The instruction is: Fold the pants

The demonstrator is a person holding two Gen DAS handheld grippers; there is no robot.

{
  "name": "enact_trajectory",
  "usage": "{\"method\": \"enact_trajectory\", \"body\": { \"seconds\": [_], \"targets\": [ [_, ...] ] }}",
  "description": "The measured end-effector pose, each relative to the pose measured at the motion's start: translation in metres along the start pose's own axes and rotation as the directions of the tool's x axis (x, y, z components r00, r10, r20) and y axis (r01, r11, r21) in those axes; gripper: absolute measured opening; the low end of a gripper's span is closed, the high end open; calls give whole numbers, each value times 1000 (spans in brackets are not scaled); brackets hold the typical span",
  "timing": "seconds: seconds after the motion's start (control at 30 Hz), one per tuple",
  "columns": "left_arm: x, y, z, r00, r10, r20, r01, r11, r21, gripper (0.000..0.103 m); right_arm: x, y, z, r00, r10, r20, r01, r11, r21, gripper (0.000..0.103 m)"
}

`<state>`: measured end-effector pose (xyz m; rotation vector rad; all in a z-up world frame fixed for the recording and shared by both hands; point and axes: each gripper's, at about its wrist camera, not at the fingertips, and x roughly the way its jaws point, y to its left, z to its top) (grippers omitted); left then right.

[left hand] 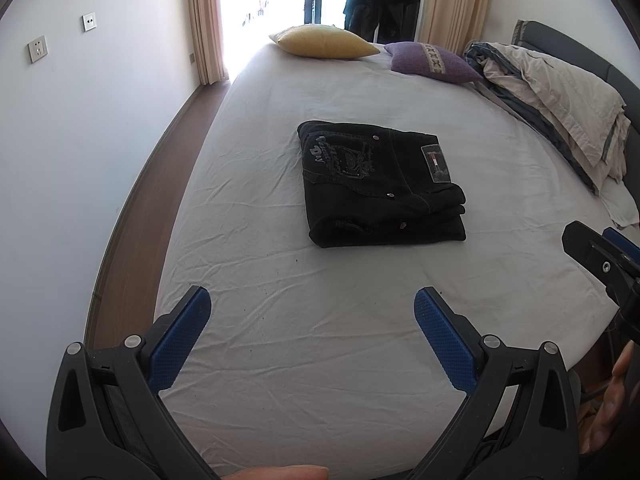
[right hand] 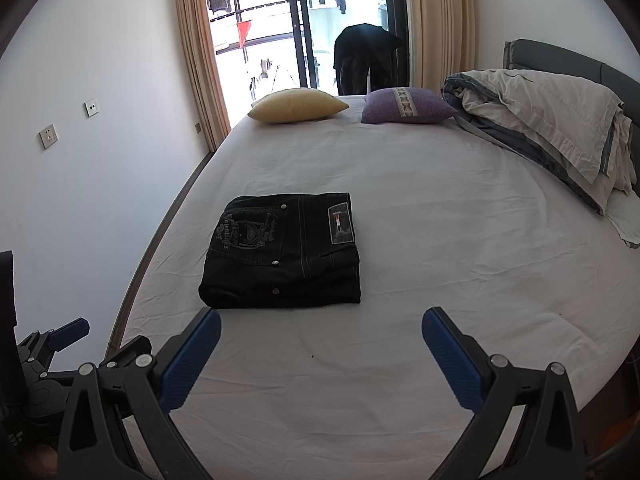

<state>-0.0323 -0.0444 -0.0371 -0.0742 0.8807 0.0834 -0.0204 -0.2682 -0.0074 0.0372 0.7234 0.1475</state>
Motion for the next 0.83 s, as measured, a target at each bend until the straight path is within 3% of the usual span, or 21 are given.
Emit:
{"method": "enact_trajectory", "body": {
  "seconds": [0.83],
  "targets": [
    [0,2,-7,1000,27,3,-27,1000,-5,103,4,-5,-9,1000,5,-12,-5,1000,8,103]
  ]
}}
